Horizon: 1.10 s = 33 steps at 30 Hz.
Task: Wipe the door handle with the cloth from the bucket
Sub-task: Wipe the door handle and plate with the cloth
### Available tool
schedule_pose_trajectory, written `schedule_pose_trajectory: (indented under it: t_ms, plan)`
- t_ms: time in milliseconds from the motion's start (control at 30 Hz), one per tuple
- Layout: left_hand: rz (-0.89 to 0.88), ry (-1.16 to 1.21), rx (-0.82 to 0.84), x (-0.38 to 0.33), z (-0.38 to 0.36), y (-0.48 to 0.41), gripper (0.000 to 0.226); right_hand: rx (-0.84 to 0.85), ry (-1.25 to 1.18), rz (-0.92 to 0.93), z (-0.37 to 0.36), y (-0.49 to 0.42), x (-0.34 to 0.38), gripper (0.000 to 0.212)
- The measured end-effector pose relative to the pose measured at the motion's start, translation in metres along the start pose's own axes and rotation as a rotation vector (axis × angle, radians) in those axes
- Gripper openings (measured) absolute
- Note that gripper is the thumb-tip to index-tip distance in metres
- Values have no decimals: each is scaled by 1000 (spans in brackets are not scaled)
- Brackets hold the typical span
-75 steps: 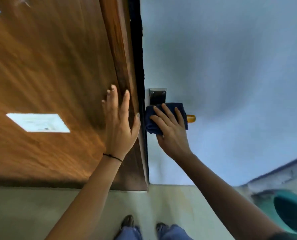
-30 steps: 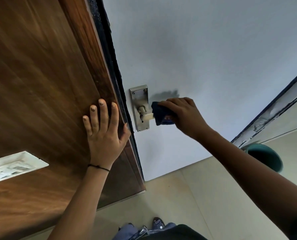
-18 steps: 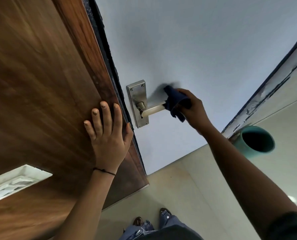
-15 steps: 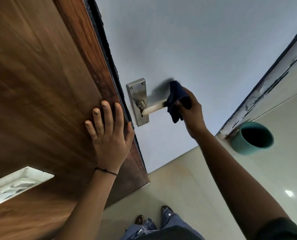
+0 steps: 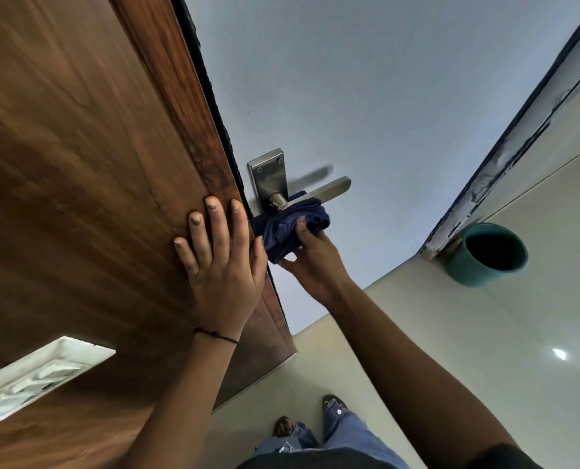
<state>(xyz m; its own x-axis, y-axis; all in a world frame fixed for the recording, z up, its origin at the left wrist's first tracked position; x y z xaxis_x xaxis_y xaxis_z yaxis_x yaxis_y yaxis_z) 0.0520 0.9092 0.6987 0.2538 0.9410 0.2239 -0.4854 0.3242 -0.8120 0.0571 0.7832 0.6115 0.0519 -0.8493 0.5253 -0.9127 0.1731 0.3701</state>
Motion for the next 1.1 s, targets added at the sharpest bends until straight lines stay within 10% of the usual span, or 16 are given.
schedule_pose_trajectory:
  t_ms: [1100]
  plan:
    - [-9,-11,5,0,-1,2,81,11,-261,43,-16,3,10,14]
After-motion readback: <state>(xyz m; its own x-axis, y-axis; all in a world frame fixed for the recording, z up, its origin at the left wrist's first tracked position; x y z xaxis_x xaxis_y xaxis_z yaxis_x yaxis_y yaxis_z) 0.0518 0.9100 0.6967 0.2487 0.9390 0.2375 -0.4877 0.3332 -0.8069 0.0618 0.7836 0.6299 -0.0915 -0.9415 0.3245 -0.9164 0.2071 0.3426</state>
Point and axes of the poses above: each hand's wrist, its own y-axis away from the middle knuckle, its own z-axis out of the back of the hand, x = y × z, the point moved 6 cm from there along -y, towards the middle knuckle, and after that the axes turned 6 degrees about -y, right-handed, at the moved point
